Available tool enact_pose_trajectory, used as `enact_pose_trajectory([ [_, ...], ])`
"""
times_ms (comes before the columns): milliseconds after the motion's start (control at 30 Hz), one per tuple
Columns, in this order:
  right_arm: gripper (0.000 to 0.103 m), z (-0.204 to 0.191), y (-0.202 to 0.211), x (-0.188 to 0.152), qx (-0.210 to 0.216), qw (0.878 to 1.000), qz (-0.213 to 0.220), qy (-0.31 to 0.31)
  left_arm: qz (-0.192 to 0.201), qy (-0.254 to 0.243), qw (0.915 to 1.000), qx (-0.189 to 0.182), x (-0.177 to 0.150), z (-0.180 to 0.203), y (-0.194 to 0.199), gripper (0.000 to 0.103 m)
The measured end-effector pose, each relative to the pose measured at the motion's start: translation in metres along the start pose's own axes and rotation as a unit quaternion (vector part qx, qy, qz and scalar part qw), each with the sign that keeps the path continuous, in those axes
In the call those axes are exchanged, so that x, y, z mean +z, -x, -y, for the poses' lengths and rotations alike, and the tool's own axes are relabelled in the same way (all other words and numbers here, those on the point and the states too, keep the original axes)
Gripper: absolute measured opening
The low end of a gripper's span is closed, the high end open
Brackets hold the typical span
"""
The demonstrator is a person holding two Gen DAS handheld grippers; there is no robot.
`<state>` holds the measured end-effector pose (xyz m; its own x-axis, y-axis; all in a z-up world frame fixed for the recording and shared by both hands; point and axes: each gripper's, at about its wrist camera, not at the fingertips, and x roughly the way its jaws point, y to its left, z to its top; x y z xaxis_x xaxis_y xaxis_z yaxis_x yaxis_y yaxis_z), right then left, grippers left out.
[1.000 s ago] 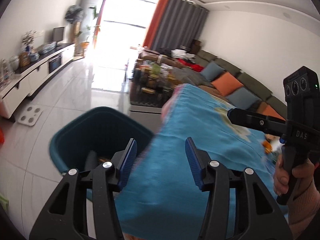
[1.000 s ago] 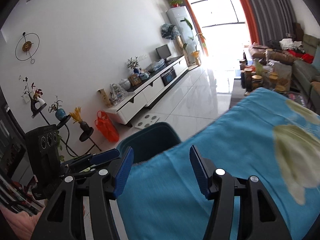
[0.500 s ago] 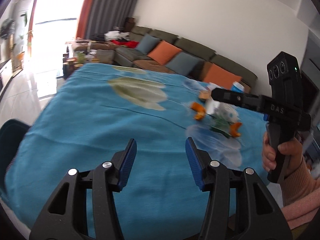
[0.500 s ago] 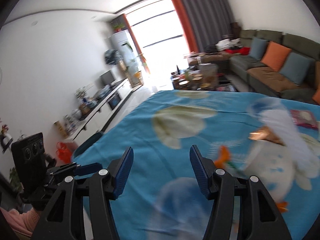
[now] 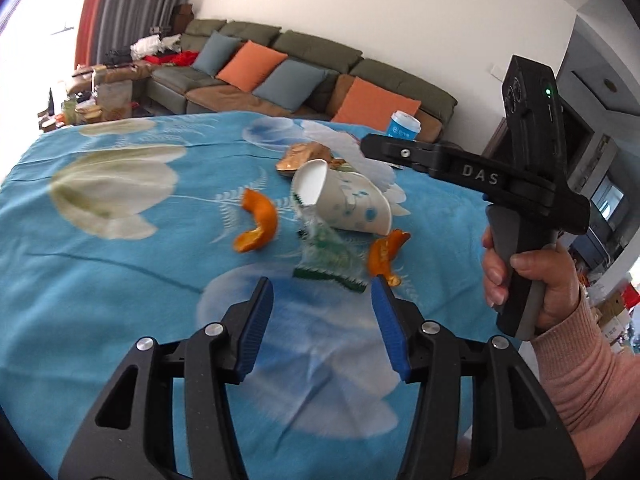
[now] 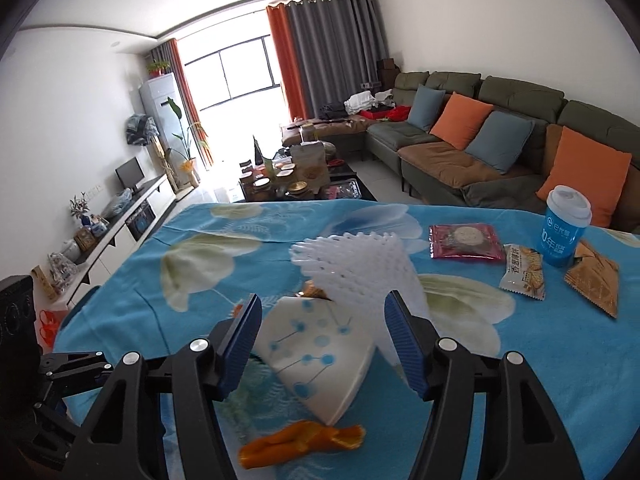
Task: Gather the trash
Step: 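Move both open tools back over the trash on the bedspread, then grasp the clear green-printed wrapper with the left tool while the right tool grasps the white foam net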
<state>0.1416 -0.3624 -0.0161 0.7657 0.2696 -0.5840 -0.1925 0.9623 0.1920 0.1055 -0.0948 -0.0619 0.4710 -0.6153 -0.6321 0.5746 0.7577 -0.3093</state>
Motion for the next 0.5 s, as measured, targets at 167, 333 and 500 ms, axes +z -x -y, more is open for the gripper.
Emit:
enact_pose_trajectory([
  [167, 0.061, 0.007, -0.014, 0.002, -0.015, 1.000, -0.019, 0.017, -0.020, 0.006, 0.9998, -0.005, 0.011, 0.001, -0.019, 0.052],
  [333, 0.061, 0.006, -0.027, 0.001, -0.022, 0.999, -0.038, 0.028, -0.044, 0.022, 0.9988, -0.005, 0.019, -0.004, -0.034, 0.052],
  [500, 0.050, 0.013, -0.032, -0.002, -0.013, 0.999, -0.048, 0.016, -0.056, 0.036, 0.9975, -0.023, 0.023, -0.009, -0.045, 0.050],
])
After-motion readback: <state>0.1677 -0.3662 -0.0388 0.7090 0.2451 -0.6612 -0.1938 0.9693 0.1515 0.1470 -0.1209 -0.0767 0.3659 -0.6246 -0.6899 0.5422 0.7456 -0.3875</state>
